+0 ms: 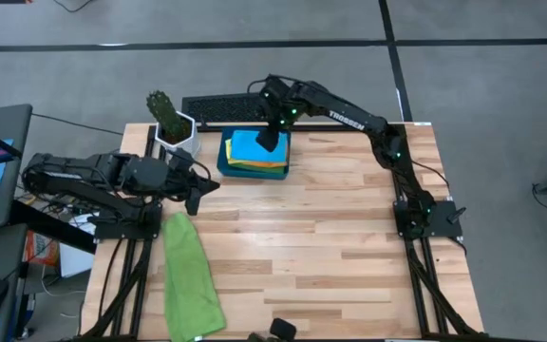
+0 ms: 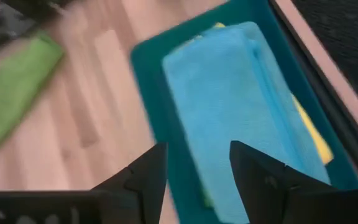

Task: Fold microfiber towels
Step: Put the blue towel into the blue bin, then fold the green towel

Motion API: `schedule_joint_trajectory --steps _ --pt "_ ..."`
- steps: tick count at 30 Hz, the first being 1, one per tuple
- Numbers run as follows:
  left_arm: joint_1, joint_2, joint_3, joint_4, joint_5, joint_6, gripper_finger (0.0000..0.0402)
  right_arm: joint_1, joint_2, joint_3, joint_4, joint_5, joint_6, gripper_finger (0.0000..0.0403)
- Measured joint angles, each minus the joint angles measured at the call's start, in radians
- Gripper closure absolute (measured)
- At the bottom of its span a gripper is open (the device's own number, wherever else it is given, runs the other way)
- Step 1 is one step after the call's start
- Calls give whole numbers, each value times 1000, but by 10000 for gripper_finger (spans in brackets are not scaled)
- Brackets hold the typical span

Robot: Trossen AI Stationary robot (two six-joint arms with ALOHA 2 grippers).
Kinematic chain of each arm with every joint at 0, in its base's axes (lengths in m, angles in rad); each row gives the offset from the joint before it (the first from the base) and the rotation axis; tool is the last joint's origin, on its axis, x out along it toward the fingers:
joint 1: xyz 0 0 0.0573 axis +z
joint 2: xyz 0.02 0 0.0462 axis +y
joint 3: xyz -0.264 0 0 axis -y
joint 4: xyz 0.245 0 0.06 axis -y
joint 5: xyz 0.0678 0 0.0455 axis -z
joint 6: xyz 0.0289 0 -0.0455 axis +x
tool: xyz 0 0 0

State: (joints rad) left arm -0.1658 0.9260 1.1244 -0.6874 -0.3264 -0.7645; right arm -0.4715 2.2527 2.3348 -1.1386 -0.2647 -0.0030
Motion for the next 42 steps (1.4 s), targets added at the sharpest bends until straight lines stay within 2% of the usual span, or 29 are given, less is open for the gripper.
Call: schedule_joint_trajectory --steps 7,12,15,18,24,28,32,35,42 --pt "-53 36 1 -91 -57 -68 401 -9 82 -1 -38 182 -34 230" --pt "-88 111 1 -239 -46 -145 401 -20 107 5 -37 156 -57 238" --pt "-132 173 0 -302 36 -191 401 -24 41 20 -50 97 -46 239" --pt "-223 247 0 -342 120 -237 401 -27 -72 17 -99 83 -46 239" --pt "-514 425 0 -349 218 -387 401 4 -294 15 -257 87 -21 241" --pt "-708 544 0 -257 236 -500 396 66 -424 16 -330 88 19 241" --pt "-829 659 0 -92 249 -540 365 152 -518 15 -341 110 105 244" --pt "-875 736 0 0 272 -537 328 219 -572 15 -339 147 180 247" --pt "-903 870 0 206 278 -495 229 350 -627 15 -336 273 329 250"
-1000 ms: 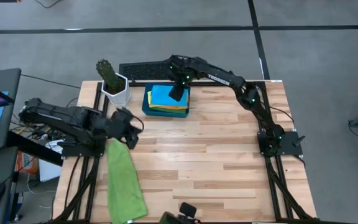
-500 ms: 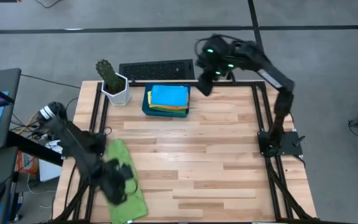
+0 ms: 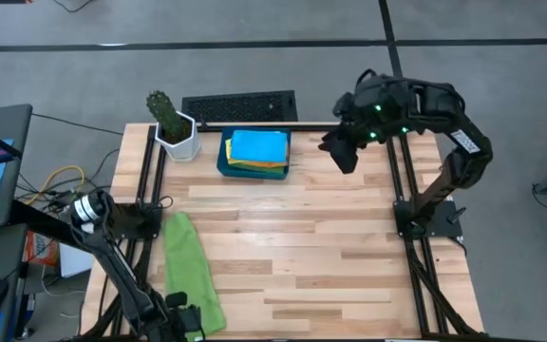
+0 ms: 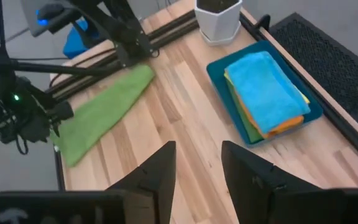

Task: Fold microfiber towels
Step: Fold the green towel

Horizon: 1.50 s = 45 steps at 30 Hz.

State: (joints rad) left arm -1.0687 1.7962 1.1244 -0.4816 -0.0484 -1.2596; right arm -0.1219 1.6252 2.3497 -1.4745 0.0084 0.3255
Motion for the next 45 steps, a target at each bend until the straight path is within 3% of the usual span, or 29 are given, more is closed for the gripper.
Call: schedule_joint_trajectory --steps 5,11,18,25,30,38,41,45 --pt "0 35 0 -16 -26 7 189 57 -3 0 -18 53 58 250" --pt "-5 80 3 12 -26 19 193 119 18 -2 -32 54 69 255" --pt "6 89 17 -25 26 -14 234 150 39 1 -37 79 76 265" --pt "35 96 112 -158 93 38 321 148 48 0 -40 80 72 275" --pt "75 96 205 -404 155 190 393 148 49 0 -39 78 71 276" --pt "171 94 326 -910 60 593 399 238 49 0 -72 69 134 275" --pt "248 87 327 -968 -7 724 400 322 48 -8 -95 101 211 277" --pt "395 59 327 -932 -120 857 400 456 48 -46 -96 241 324 281"
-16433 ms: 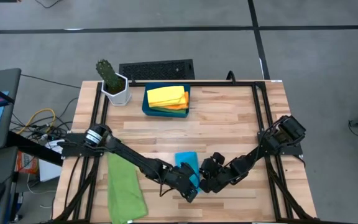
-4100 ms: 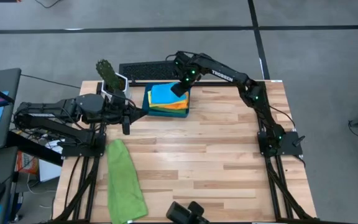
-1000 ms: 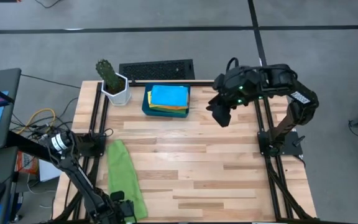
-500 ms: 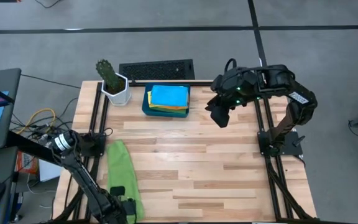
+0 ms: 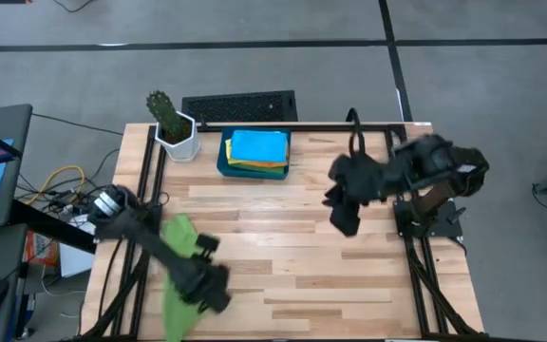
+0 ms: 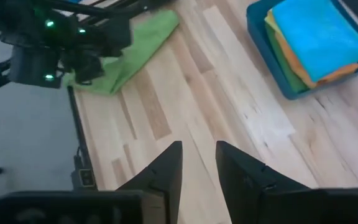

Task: Fold microfiber towels
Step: Fold the green towel

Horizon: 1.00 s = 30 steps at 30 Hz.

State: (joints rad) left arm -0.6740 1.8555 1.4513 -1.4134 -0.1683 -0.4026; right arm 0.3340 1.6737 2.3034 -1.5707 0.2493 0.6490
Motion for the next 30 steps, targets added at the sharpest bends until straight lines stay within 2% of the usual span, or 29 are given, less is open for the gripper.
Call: schedule_joint_trajectory --steps 3,9,13,17,22,26,30 --pt "136 -21 0 94 -32 69 401 91 -1 -37 0 86 108 282" --pt "384 -31 42 305 8 151 401 249 -3 -141 0 236 390 282" --pt "523 -24 128 479 68 116 401 326 -3 -227 1 318 558 282" --pt "642 -24 207 638 182 50 401 376 -3 -287 0 334 691 282" --pt "764 -22 337 665 389 10 401 417 -3 -367 1 428 882 282" --pt "857 -23 434 588 409 -3 401 423 -3 -455 1 471 1004 279" --pt "925 -24 456 515 412 -18 401 395 -1 -572 7 404 1056 251"
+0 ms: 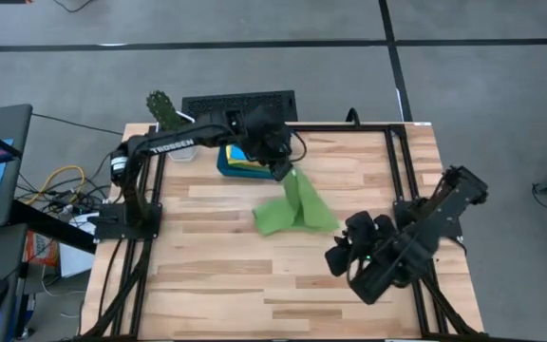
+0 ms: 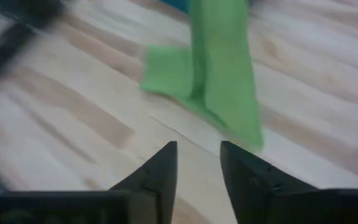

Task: Fold microfiber towels
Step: Fold the green towel

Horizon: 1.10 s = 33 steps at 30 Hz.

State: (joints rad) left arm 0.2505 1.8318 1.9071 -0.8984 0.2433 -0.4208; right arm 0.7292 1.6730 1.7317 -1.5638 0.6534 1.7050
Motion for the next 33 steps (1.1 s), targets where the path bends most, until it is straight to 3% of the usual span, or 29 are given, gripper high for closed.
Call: schedule_joint_trajectory --steps 4,9,14,21,29,33 --pt "41 1 -27 -98 23 -18 401 -34 2 -100 1 -90 20 198" --pt "66 2 -73 -155 10 -7 401 -92 3 -184 98 -98 -58 149" --pt "71 2 -111 -161 7 -3 401 -209 3 -276 283 -135 -277 149" --pt "77 2 -114 -166 6 24 401 -408 2 -432 544 -301 -627 154" --pt "112 2 -114 -180 6 25 401 -529 2 -587 831 -340 -829 154" --pt "132 2 -114 -182 6 25 401 -564 4 -609 867 -340 -871 154"
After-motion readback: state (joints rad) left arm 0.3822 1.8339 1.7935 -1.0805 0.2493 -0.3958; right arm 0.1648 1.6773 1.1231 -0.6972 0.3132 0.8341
